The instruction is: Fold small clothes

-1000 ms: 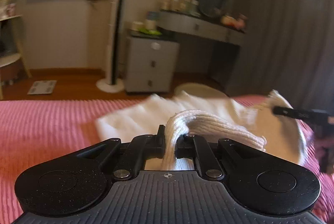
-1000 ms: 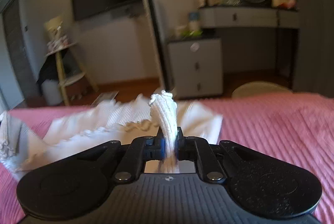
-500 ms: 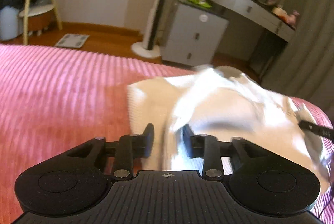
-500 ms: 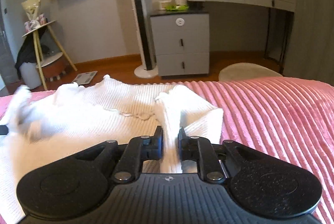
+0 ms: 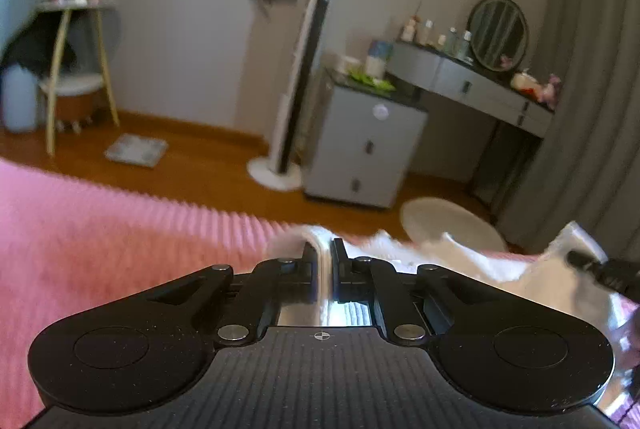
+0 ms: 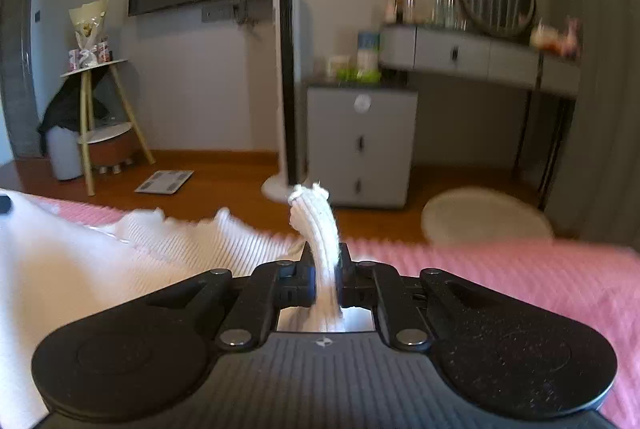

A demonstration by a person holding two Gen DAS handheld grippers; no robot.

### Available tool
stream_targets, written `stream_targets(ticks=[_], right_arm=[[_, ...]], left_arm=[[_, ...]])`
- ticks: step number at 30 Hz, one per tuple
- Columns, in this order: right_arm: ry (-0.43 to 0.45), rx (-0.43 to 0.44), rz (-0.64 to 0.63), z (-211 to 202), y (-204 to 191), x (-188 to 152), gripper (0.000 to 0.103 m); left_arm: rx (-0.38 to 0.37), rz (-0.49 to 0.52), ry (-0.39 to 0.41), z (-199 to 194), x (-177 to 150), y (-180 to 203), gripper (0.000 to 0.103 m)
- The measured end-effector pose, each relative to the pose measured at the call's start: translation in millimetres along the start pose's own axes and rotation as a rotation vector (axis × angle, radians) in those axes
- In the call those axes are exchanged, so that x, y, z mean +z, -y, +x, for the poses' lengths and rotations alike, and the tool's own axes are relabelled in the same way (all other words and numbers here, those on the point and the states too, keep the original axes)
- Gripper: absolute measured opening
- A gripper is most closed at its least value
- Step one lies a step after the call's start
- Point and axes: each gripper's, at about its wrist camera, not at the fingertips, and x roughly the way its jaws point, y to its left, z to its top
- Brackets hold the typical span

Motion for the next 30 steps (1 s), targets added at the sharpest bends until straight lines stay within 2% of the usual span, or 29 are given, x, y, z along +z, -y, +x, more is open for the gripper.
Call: stream_targets(ticks=[4,6,9,10,11,12,14,16,19,22,24,27,30], right_arm=[[0.084,-0.057,-0.034,6.8,-6.0,16.9,0.007],[0.076,-0.063,-0.006,18.5,-3.9,19.6,0.008],[0.012,-0.092,0.028,37.6,2.8,12.3,0.014],[-0.030,-0.114,0.051,40.9,6.2,9.1,0.019],[-0.054,-0.138,0.076,37.8,9.4,5.3,0.031],[-0.054,-0.135,0.092,30.1,11.6,1.3,0.034],[-0.052,-0.095,0.143,2.4,15.7,-10.3,0.040],[-0.069,-0.042,0.219,-28.1,18.1,-26.3,0.043],[-0.129,0.032,0.341,-65.2,16.7,-55.1,0.049],[-0.229,0.015,0.393,-80.2,11.4,-69.3,0.053],[-0.239,-0.011,0.419,-91.7,9.8,-70.5,0.053],[-0.267,-0.039,0.527,-107.3,14.1,-77.8,0.054],[-0.272,-0.071,0.555,-110.9,20.1,-87.2,0.054]], left_arm=[[0.042,0.007,0.042,8.3,4.8,5.7,0.009],[0.088,-0.001,0.036,20.2,4.4,5.7,0.009],[0.179,0.040,-0.033,41.0,-3.7,8.8,0.019],[0.196,0.043,-0.056,42.4,-9.0,7.8,0.027],[0.183,0.030,-0.074,40.3,-13.3,5.9,0.038],[0.147,0.014,-0.091,34.8,-17.3,3.9,0.044],[0.107,0.010,-0.091,18.0,-24.8,3.3,0.063],[0.080,0.006,-0.111,5.6,-33.0,4.4,0.069],[0.047,-0.004,-0.163,-16.3,-52.0,9.4,0.071],[0.064,-0.007,-0.188,-31.2,-69.8,13.7,0.075],[0.079,-0.013,-0.186,-43.0,-81.5,15.9,0.078],[0.089,-0.049,-0.198,-51.2,-89.1,14.7,0.078],[0.094,-0.094,-0.207,-58.9,-91.1,10.8,0.078]])
